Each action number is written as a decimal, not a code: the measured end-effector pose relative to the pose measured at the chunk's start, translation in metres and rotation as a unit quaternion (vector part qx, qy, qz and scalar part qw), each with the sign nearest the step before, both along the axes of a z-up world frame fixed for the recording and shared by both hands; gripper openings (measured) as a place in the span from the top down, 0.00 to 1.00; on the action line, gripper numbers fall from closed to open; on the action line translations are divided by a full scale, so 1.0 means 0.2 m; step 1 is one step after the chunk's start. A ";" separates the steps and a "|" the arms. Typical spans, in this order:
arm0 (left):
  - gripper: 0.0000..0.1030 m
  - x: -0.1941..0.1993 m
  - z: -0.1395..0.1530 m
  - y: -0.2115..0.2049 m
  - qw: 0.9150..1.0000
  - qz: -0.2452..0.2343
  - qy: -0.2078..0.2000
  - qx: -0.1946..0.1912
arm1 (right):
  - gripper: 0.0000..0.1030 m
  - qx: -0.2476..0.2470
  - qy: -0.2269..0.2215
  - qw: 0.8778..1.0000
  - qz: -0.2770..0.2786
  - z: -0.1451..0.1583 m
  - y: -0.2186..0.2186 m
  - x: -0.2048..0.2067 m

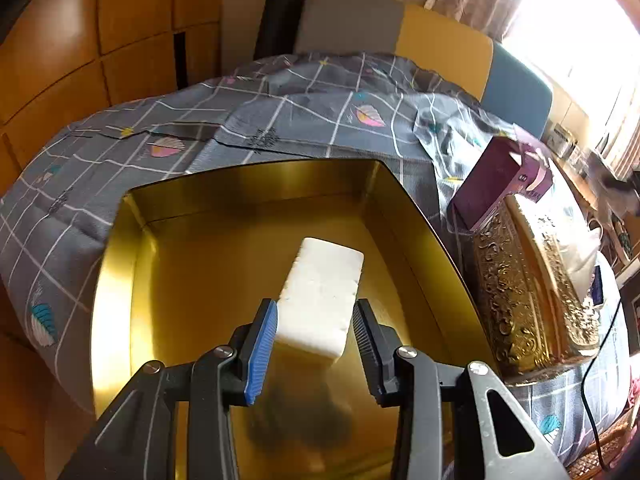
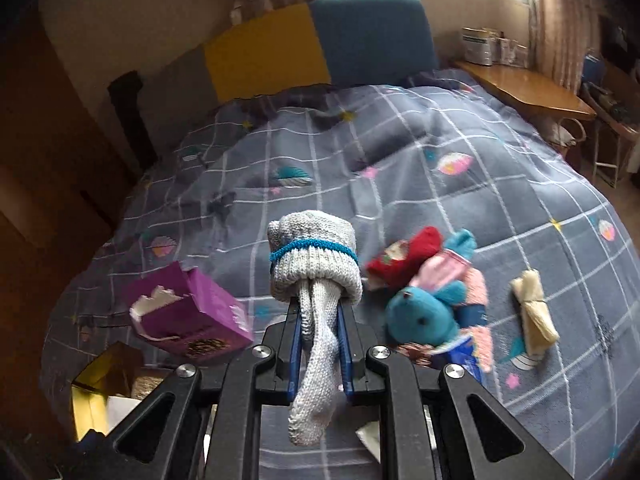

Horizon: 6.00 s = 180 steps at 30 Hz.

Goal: Organize soft objects
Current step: 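Release sponge into gold tray from left tool while right tool releases sock there, then move both tools back over the remaining items on the bed, then grasp the white wipes pack with left tool while right tool grasps blue tissue pack, then release wipes pack into gold tray from left tool while right tool lifts tissue pack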

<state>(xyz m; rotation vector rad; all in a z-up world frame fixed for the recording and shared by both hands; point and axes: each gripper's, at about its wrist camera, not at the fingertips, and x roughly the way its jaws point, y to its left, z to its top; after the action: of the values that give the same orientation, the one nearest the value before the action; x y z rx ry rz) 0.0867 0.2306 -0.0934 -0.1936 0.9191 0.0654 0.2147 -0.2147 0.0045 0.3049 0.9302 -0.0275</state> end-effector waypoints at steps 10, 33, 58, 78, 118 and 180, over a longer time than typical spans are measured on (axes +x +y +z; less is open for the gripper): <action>0.61 -0.18 0.08 0.12 0.999 0.030 -0.024 0.015 | 0.84 0.038 -0.024 0.965 0.258 0.07 0.89 -0.01; 0.61 -0.36 0.19 0.10 0.995 0.066 -0.044 0.057 | 0.50 -0.076 0.006 0.924 0.375 -0.41 1.46 -0.56; 0.60 -0.39 0.32 -0.28 0.991 -0.037 -0.075 0.100 | 0.40 -0.116 -0.109 0.975 0.156 -0.11 0.58 -0.69; 0.60 -0.35 0.46 -0.78 0.970 -0.169 -0.108 0.139 | 0.31 -0.161 -0.080 0.975 -0.132 -0.22 -0.58 -0.72; 0.52 0.40 -0.24 -2.35 0.882 -0.458 0.081 0.076 | 0.28 0.080 0.038 0.959 -0.268 -0.61 -1.10 -0.81; 0.57 0.80 0.52 -0.40 0.999 -0.038 -0.010 -0.001 | 0.73 -0.053 0.134 0.989 -0.029 -0.77 -0.67 -0.45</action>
<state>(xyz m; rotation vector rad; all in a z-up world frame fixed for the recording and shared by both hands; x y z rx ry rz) 0.2463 0.1514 0.0102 -0.1601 0.9054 -0.0084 0.1238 -0.3490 -0.1490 0.2325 1.1821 -0.1754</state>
